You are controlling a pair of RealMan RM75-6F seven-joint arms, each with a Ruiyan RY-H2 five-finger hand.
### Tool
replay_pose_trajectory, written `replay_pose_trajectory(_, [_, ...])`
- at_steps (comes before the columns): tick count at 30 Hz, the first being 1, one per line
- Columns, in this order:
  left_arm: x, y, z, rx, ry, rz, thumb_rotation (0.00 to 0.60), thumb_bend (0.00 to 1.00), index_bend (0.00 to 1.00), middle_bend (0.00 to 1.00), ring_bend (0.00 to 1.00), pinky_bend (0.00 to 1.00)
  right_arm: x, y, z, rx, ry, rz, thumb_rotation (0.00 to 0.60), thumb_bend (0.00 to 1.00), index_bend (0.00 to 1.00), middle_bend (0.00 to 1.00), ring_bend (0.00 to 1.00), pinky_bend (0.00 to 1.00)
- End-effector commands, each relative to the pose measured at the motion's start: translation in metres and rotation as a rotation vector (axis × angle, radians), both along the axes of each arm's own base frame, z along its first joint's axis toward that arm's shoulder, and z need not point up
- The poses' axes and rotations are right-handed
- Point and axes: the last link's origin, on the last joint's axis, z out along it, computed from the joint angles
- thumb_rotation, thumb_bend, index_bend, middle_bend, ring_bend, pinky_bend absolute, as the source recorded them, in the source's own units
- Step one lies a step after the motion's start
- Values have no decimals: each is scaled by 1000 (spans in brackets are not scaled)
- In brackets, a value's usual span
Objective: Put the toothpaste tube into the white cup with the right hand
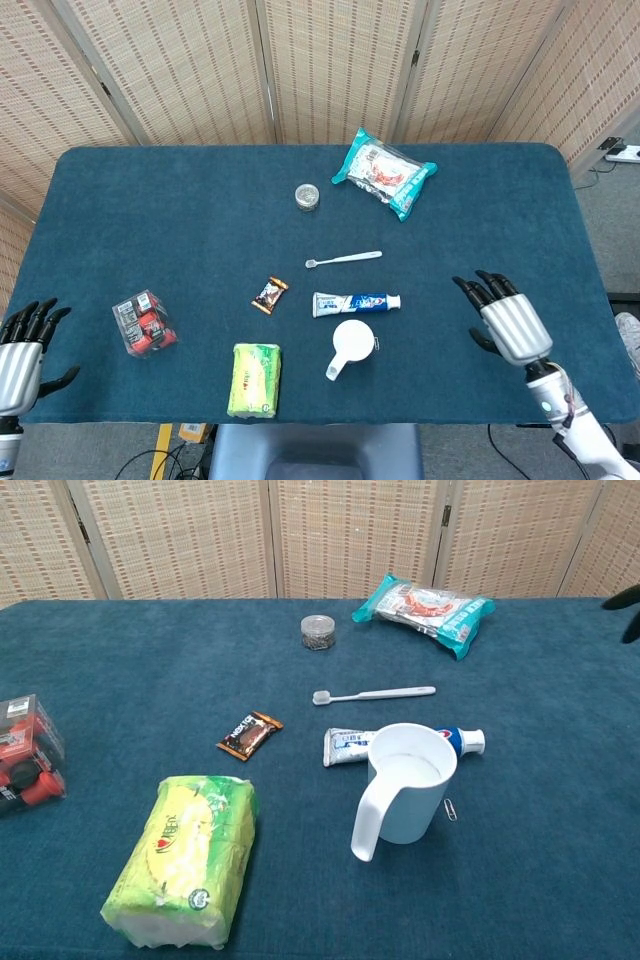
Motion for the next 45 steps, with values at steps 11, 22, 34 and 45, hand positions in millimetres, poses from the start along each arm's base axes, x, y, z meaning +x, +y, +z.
replay_pose_trajectory(11, [-4,-9,5,15,6,23,600,207,213,122,92,149,61,-67,-88,187,88,137,600,127,135,243,138,198])
replay_pose_trajectory(22, [-7,-13,8,20,16,41,600,207,226,122,92,149,79,-87,-141,239,160,176,600,118,134,241,138,198])
replay_pose_trajectory(34, [-10,-13,9,22,17,55,600,207,238,121,92,149,69,-95,-165,234,184,151,600,197,276,291,141,198])
replay_pose_trajectory(45, [-11,-13,8,21,17,58,600,207,239,117,92,149,60,-103,-166,178,166,149,600,289,443,431,244,206])
